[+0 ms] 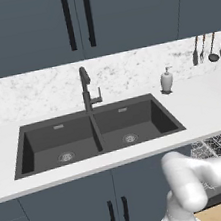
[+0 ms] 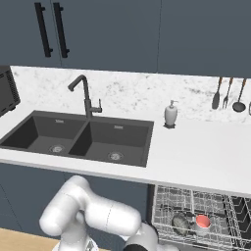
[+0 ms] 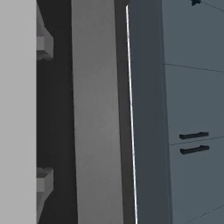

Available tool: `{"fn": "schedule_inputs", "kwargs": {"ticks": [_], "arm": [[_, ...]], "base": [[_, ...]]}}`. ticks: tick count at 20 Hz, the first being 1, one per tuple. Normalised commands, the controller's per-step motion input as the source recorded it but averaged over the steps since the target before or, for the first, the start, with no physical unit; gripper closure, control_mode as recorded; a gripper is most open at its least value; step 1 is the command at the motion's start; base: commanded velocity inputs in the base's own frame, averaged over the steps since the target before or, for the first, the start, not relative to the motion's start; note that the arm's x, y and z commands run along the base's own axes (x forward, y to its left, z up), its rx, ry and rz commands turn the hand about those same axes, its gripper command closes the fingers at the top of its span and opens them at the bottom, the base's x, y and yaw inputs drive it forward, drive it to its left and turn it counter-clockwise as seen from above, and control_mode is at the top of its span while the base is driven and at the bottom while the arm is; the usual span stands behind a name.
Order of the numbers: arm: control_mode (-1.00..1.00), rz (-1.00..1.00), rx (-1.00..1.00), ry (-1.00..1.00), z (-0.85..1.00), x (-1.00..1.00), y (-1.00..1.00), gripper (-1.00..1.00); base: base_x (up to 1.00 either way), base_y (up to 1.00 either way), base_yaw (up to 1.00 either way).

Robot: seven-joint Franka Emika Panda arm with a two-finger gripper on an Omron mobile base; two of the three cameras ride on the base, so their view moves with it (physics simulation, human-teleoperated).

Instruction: Pick up the cup and bowl from the counter, place them in the dishwasher, and close the dishwasher door.

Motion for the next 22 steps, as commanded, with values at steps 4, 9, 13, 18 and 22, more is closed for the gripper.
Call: {"fn": "schedule_inputs", "kwargs": {"ticks": [4, 9, 13, 18, 22], "arm": [[-1.0, 0.1, 0.0, 0.0, 0.6, 0.88, -0.05, -1.0], [-1.0, 0.08, 0.0, 0.0, 0.61, 0.81, -0.04, -1.0], [-1.0, 0.05, 0.0, 0.0, 0.64, 0.61, -0.03, -1.0], [-1.0, 0.03, 0.0, 0.0, 0.53, 0.47, -0.02, -1.0], [-1.0, 0.03, 0.0, -0.01, 0.56, 0.64, 0.0, -1.0]], "base": [[0.0, 0.0, 0.0], [0.0, 0.0, 0.0], [0.0, 0.0, 0.0], [0.0, 0.0, 0.0], [0.0, 0.0, 0.0]]}}
